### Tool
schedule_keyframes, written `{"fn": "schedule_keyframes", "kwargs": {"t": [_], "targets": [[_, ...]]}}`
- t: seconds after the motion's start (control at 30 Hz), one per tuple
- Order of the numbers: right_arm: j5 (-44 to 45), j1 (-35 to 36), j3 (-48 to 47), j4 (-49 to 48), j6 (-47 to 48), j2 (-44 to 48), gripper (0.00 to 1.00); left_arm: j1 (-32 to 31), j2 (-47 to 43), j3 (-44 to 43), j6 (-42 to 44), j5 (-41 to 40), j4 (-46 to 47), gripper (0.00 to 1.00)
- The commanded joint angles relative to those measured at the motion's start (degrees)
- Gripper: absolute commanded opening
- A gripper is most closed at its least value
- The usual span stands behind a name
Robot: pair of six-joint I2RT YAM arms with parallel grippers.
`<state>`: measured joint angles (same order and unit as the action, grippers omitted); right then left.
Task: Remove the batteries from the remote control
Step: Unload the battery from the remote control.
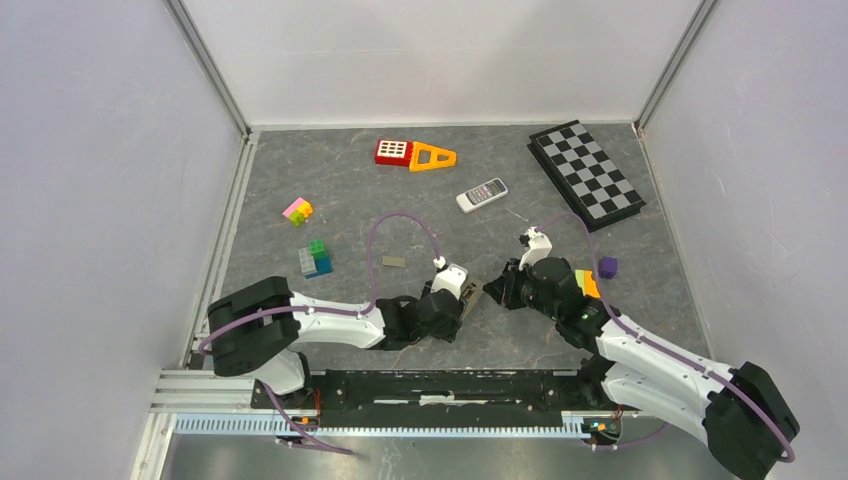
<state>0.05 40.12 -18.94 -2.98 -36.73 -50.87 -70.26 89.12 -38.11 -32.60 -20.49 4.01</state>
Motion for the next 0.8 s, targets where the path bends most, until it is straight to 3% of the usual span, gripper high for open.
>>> {"fn": "schedule_keyframes", "kwargs": {"t": [0.0, 0.37, 0.77], "targets": [[1.1, 0.3, -0.9, 0.7, 0.1, 0.4, 0.0, -0.1, 2.7, 0.2, -1.9, 2.6, -3.3, 0.28], [-0.4, 0.2, -4.2, 6.2, 2.8, 3.8, 0.0, 0.1, 3.0, 0.0, -2.0, 2.2, -3.7, 0.26], [0.9, 0.3, -0.8, 2.2, 0.1, 0.8, 0.0, 0.1, 3.4, -0.4, -1.6, 3.6, -3.6, 0.26]]}}
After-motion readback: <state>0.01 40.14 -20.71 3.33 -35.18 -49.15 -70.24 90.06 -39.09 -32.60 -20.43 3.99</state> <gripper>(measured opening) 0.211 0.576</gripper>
